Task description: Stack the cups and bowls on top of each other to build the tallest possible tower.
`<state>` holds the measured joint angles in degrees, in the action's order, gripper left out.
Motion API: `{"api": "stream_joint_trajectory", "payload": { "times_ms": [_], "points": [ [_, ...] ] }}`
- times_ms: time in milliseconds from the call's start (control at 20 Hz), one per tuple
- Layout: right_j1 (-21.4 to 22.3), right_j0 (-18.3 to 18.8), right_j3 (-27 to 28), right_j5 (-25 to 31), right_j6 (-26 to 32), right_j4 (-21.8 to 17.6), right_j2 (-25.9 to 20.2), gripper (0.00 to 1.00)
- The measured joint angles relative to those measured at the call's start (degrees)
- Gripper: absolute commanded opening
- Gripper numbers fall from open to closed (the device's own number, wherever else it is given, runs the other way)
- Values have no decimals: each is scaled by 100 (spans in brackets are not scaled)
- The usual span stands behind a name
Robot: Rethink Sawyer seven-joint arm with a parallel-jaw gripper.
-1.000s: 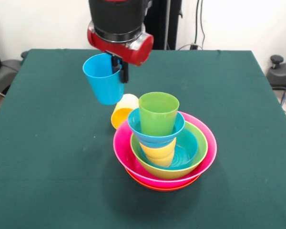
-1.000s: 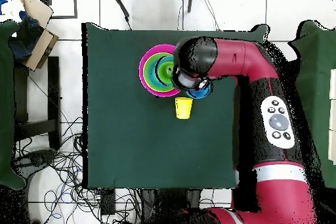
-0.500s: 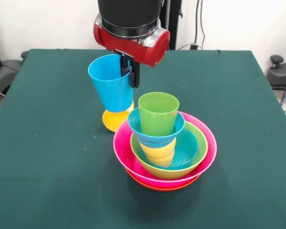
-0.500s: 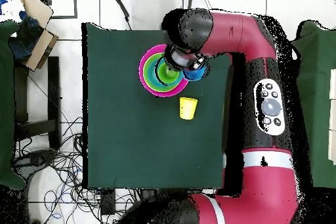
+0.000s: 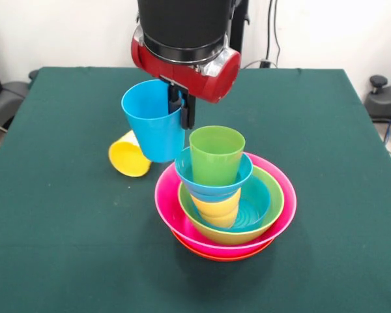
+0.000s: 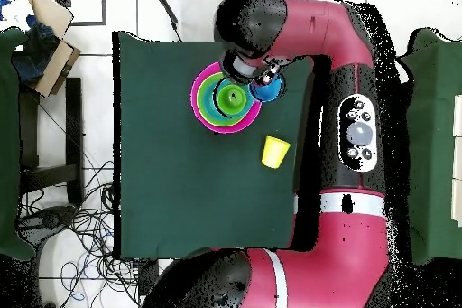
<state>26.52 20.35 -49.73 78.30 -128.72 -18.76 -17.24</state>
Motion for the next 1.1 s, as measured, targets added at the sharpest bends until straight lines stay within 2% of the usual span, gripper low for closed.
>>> {"api": "stream_joint_trajectory", "payload": {
  "times_ms": [650, 1100],
  "points": [
    [-37, 12, 128, 25, 0, 1, 253, 0],
    [280, 144, 129, 283, 0, 175, 340, 0]
  ]
}}
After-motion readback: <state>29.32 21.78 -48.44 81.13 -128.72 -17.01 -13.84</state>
